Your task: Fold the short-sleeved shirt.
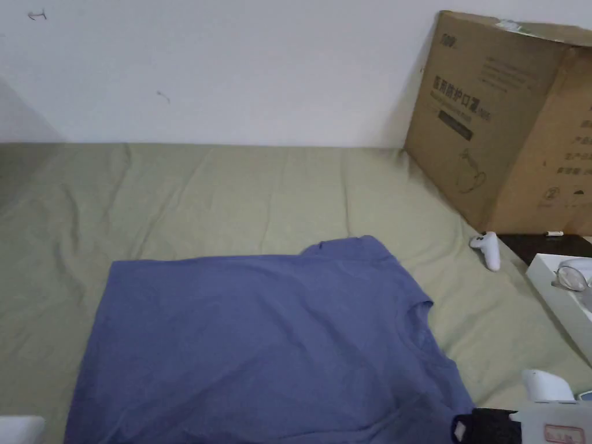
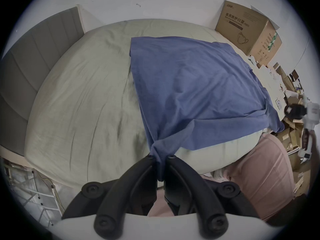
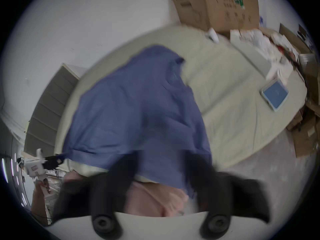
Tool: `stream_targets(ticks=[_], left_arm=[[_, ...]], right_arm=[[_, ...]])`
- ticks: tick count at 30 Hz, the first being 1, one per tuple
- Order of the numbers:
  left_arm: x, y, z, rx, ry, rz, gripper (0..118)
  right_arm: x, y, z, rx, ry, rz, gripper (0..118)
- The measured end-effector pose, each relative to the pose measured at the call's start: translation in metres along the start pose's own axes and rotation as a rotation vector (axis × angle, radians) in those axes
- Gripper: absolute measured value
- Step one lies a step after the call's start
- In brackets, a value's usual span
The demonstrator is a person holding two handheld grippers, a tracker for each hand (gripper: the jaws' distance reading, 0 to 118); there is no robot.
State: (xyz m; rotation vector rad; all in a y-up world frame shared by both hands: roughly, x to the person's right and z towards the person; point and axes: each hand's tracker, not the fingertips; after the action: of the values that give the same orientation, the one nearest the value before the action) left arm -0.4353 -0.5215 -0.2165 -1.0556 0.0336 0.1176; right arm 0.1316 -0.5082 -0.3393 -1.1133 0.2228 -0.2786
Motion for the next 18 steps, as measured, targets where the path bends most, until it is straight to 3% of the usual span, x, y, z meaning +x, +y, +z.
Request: stream_targets(ticks=[3,7,9,10,11,12,14,15,18], left_arm=[[-0.004,0.002,0.003,0.000,-0.024,0.054,5],[-0.002,0.003,0.005,-0.016,-0.013,0.080,5],[-0.001,0.003,0.003,-0.035,0.002,0.074,5],[-0.001,0.002,0.003,-0.044,0.006,0.071,5],[0.000,0.001,0.003,-0.050,0.010,0.069,5],[0.001,0.001,0.003,-0.051,0.011,0.068,5],[0.002,0.001,0.004,-0.054,0.004,0.070,5],[0.003,0.001,0.005,-0.055,0.000,0.070,5],[0.004,0.007,0.009,-0.037,-0.008,0.062,5]], right_arm=[[0.019,-0.003,-0.029,-0.074,-0.064,0.010,105],[0.023,-0.008,-0.058,-0.208,-0.185,0.096,103],[0.018,-0.017,-0.062,-0.259,-0.124,0.125,86],[0.012,-0.020,-0.058,-0.228,-0.198,0.184,68],[0.005,-0.021,-0.052,-0.187,-0.264,0.278,43],[0.003,-0.021,-0.047,-0.175,-0.228,0.305,7],[0.000,-0.022,-0.036,-0.179,-0.067,0.241,3],[-0.002,-0.021,-0.037,-0.196,-0.114,0.244,3],[-0.007,-0.019,-0.030,-0.155,-0.115,0.274,3]])
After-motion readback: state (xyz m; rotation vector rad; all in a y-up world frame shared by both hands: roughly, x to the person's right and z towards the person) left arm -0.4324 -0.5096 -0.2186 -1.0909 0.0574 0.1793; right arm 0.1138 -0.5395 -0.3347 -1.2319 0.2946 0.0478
